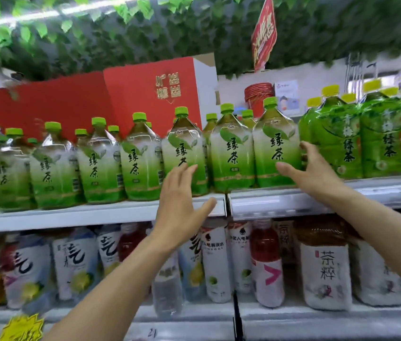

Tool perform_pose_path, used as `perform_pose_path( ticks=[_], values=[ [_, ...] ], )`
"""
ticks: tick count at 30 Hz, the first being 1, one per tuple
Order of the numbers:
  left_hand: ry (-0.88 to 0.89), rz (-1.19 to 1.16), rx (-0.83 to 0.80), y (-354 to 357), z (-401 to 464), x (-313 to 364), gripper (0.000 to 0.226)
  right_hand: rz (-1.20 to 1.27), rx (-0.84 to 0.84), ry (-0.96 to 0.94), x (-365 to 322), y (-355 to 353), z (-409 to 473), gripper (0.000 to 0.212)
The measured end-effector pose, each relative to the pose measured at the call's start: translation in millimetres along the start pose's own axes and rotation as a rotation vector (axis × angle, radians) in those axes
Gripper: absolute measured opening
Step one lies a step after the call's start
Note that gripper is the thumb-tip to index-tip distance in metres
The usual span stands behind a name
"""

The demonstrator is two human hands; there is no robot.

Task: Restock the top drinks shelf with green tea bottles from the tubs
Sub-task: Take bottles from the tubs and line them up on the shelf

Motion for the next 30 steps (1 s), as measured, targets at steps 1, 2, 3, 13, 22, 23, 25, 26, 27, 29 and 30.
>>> perform_pose_path(
  ticks=[1, 2, 3, 13, 22, 23, 25, 26, 27, 29, 30],
  values=[
    [0.016, 0.018, 0.017, -1, 5, -3, 0.081, -0.016, -0.002, 0.029, 1, 1, 1, 0.085],
    [0.036, 0.040, 0.030, -1, 10, -6, 0.083, -0.044, -0.001, 0.040, 1, 4, 2, 0.086],
    [0.056, 0.067, 0.031, 0, 14, -9, 0.084, -0.087, 0.001, 0.039, 2, 8, 1, 0.087],
    [0.078, 0.092, -0.065, -16, 10, -45, 0.085, -0.365, 0.291, -0.320, -36, 46, -6, 0.081],
    [-0.003, -0.005, 0.111, -105, -5, -152, 0.065, -0.365, -0.100, -0.709, -160, 168, -42, 0.052],
    [-0.006, -0.017, 0.131, -119, -9, -169, 0.060, -0.358, -0.124, -0.727, -174, 186, -47, 0.047],
    [-0.005, -0.028, 0.176, -150, -15, -207, 0.052, -0.320, -0.162, -0.737, -203, 224, -58, 0.042],
    [-0.001, -0.019, 0.201, -167, -17, -228, 0.050, -0.298, -0.167, -0.743, -218, 246, -63, 0.041],
    [0.004, -0.008, 0.230, -185, -18, -251, 0.048, -0.275, -0.166, -0.747, -234, 268, -67, 0.040],
    [0.004, 0.006, 0.274, -222, -19, -300, 0.046, -0.217, -0.157, -0.746, -265, 317, -76, 0.037],
    [-0.002, 0.011, 0.283, -241, -18, -325, 0.045, -0.184, -0.156, -0.745, -281, 342, -81, 0.037]
  ],
)
Point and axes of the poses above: each hand's wrist, its own z-axis towards the middle knuckle, its own y-axis out of the palm, x = y × z, the point moved 3 cm from there along z, towards the middle knuckle, and after that the axes turned 9 degrees about -y, right-handed, at the moved point
